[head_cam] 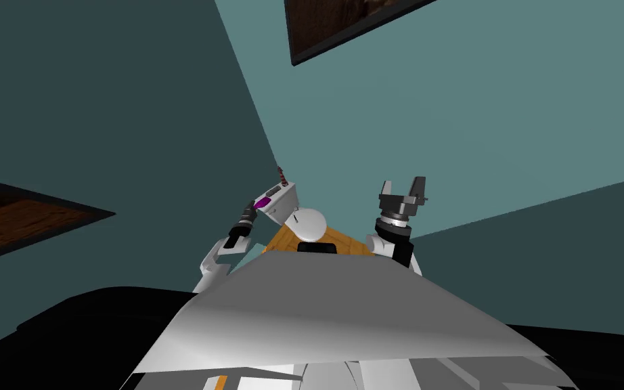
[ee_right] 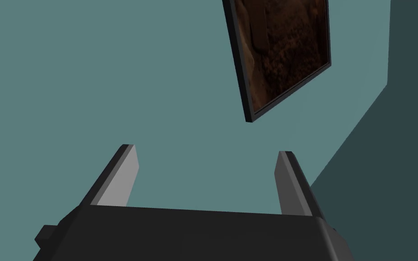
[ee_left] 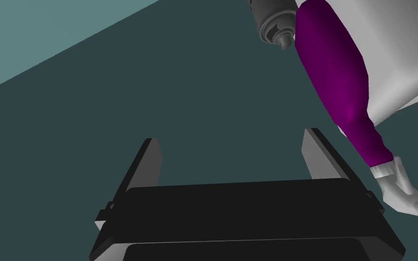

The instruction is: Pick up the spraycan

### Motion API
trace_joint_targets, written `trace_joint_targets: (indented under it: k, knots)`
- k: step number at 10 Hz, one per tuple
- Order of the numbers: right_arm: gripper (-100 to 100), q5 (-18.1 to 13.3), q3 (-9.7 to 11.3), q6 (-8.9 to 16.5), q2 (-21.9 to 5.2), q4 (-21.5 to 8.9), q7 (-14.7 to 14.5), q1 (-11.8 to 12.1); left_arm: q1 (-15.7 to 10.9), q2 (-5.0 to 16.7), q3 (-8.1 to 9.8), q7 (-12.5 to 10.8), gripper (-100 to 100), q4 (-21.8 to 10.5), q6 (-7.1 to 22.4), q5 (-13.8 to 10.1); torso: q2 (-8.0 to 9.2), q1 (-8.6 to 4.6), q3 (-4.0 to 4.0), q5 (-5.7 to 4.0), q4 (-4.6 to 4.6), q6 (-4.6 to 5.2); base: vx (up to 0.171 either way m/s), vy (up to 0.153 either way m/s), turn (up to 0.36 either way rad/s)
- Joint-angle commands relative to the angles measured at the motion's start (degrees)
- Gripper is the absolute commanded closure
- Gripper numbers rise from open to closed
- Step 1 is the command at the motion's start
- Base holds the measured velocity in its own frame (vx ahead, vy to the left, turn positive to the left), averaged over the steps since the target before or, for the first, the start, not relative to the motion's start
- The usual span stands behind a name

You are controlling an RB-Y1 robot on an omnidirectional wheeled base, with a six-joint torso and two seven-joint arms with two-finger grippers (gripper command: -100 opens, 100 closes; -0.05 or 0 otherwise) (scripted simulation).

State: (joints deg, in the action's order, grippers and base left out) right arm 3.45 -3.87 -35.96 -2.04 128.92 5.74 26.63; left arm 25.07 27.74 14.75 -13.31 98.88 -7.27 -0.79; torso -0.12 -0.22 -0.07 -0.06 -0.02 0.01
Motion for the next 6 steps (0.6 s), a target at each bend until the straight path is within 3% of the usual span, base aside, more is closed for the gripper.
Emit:
trace_joint_targets:
  k: [1,2,5,6]
  knots:
    - [0,0.00,0.00,0.00,0.00,0.00,0.00,0.00,1.54,-0.43,-1.16,2.86,-100,-0.47,-0.23,1.36,0.00,0.00,0.00,0.00,0.00,0.00,0.021,-0.060,0.391]
    - [0,0.00,-0.01,0.00,0.00,0.00,0.00,0.01,1.54,-0.43,-1.16,3.45,-100,-0.47,-0.23,1.36,-0.01,0.02,-0.01,0.01,-0.01,-0.05,0.015,-0.067,0.333]
    - [0,0.00,0.00,0.00,0.00,0.00,0.00,0.01,5.15,-1.61,-3.59,8.46,-100,-1.79,-1.09,4.23,-0.04,-0.04,-0.02,-0.01,-0.01,-0.02,0.028,-0.079,0.406]
    - [0,0.00,0.00,0.00,0.00,0.00,0.00,0.01,5.15,-1.61,-3.59,9.89,-100,-1.79,-1.09,4.23,-0.06,-0.02,-0.04,0.00,-0.02,-0.03,0.008,-0.067,0.436]
